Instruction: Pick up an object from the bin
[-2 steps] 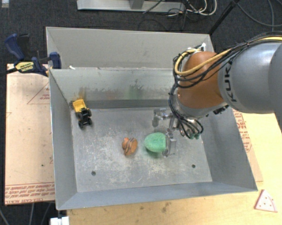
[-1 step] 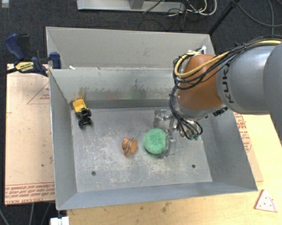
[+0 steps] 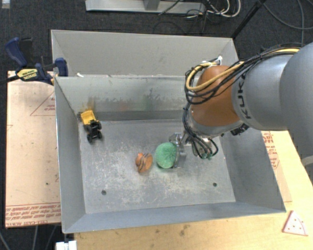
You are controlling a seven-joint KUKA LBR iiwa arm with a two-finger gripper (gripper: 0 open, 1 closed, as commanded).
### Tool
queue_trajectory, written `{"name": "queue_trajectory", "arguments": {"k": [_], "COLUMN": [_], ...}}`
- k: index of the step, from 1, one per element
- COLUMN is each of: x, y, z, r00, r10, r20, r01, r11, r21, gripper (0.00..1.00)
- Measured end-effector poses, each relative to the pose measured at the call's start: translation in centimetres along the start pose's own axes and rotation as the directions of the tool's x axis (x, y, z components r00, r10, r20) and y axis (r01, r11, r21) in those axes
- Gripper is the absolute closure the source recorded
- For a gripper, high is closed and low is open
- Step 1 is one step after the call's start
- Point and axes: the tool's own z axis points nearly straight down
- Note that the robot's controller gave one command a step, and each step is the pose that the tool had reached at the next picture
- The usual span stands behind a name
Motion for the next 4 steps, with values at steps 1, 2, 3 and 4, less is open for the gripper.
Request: {"name": "queue_trajectory", "arguments": {"k": [1, 2, 3, 4], "x": [0.0, 0.0, 0.1, 0.2], "y": [0.0, 0.0, 0.0, 0.0], "z": [0.0, -0.1, -0.6, -1.9], "r00": [1.0, 1.0, 1.0, 1.0], "r10": [0.0, 0.0, 0.0, 0.0], "r20": [0.0, 0.0, -0.002, -0.007], "r01": [0.0, 0.0, 0.0, 0.0], "r11": [1.0, 1.0, 1.0, 1.0], "r21": [0.0, 0.0, 0.0, 0.0], "gripper": [1.0, 1.0, 1.0, 1.0]}}
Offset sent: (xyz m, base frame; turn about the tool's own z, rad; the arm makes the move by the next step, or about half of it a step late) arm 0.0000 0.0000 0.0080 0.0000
